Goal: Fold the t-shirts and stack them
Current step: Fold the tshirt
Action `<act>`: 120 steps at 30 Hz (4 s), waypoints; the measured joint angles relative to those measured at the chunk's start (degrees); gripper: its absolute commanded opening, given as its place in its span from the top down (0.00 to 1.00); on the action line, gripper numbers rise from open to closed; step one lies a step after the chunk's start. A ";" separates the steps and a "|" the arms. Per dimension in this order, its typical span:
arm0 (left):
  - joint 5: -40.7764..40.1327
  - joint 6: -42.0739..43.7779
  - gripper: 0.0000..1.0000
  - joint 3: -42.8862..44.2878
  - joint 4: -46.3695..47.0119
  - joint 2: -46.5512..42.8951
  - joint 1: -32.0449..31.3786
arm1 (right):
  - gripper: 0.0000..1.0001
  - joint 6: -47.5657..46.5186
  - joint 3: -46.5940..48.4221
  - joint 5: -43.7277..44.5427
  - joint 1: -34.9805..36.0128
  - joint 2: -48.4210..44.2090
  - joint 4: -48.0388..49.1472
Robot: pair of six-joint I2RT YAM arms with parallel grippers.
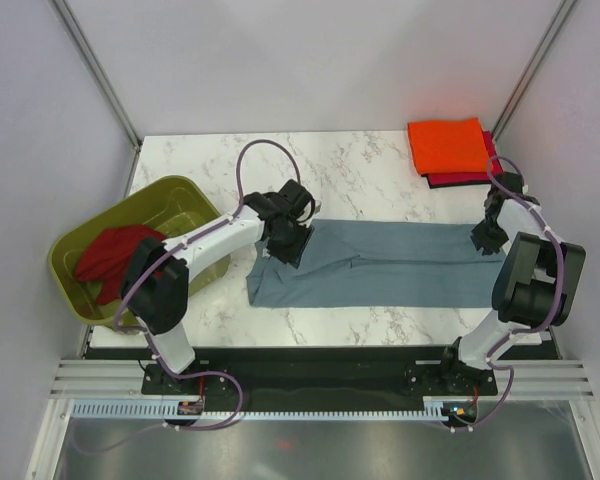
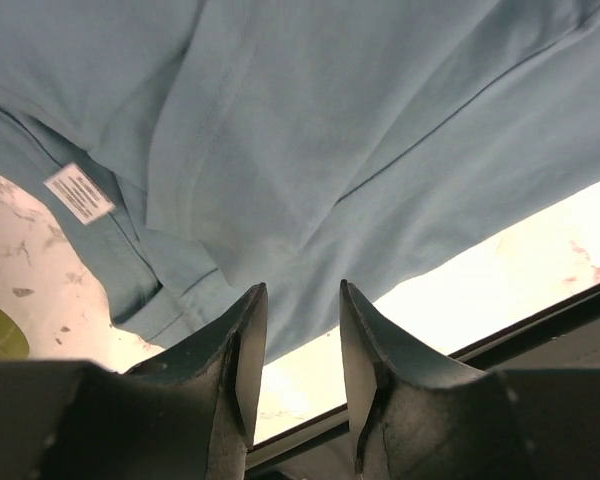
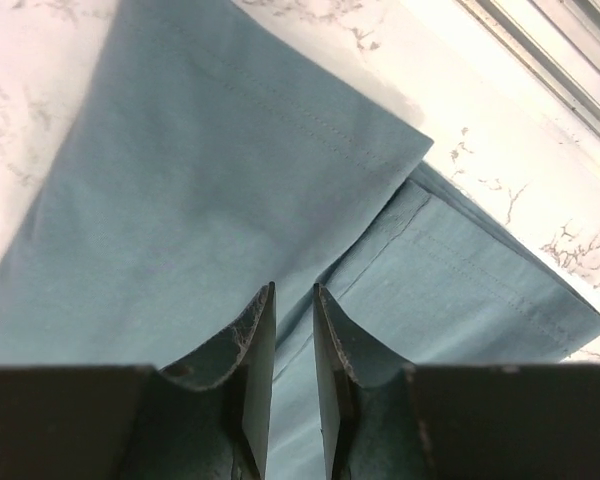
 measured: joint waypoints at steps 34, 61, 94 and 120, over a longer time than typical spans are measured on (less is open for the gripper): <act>9.68 -3.58 0.52 -8.68 4.92 -3.89 9.01 | 0.57 -9.77 -3.58 -24.90 12.70 -13.09 10.08; 9.57 -14.67 0.54 -25.79 25.97 -9.09 7.74 | 0.53 -19.61 -2.49 -38.66 37.90 6.19 21.55; 3.67 -18.84 0.98 -23.26 20.37 -12.31 1.29 | 1.00 -21.24 -2.49 -36.85 37.53 7.78 22.16; 3.80 -24.09 0.98 -24.65 21.64 -9.88 -4.50 | 1.00 -21.20 -2.49 -35.85 37.46 7.78 22.12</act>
